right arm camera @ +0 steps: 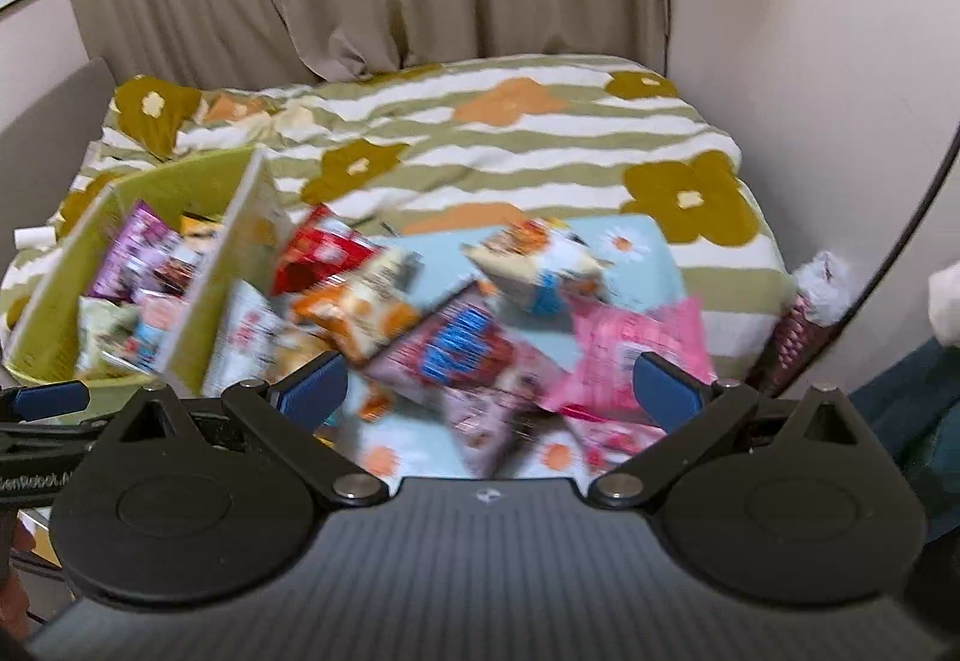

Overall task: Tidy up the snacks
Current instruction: 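Grasp the gold chocolate bag with the left gripper while the right gripper grasps the pink bag, then carry the gold chocolate bag with the left gripper over the box while the right gripper lifts the pink bag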

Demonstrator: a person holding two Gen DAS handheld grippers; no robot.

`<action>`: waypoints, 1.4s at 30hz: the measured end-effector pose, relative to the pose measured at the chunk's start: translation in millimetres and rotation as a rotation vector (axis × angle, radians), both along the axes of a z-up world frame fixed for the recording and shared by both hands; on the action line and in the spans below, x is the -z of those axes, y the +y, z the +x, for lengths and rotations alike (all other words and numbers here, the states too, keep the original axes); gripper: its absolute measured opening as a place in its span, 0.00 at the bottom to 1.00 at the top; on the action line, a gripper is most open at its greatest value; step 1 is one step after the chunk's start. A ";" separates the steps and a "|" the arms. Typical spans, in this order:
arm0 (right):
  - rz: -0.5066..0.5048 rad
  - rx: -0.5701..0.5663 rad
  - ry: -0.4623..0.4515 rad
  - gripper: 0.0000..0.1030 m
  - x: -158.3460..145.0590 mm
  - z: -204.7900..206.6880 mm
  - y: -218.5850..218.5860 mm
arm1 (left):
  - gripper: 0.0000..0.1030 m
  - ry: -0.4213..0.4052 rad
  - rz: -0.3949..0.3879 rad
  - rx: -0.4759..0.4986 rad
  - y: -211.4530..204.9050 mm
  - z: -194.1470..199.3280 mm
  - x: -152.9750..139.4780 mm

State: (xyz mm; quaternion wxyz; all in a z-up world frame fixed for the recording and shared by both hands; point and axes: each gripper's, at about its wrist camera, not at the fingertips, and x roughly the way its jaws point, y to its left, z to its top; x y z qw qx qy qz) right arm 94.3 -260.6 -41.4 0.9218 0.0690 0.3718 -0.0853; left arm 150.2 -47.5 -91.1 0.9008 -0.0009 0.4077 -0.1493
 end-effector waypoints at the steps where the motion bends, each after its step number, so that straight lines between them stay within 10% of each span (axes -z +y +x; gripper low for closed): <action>1: 0.001 0.002 0.005 1.00 6.3 -0.5 -7.8 | 0.98 0.006 0.002 -0.007 -5.8 0.7 6.8; 18: -0.011 -0.013 0.133 1.00 110.8 6.7 -59.9 | 0.85 0.070 0.058 -0.070 -52.3 32.6 105.6; 26: -0.035 -0.003 0.165 1.00 129.4 12.9 -64.8 | 0.43 0.100 0.105 -0.073 -56.8 33.7 119.6; 42: -0.063 -0.040 0.158 0.95 143.8 20.5 -62.3 | 0.41 0.084 0.120 -0.084 -52.2 4.9 110.5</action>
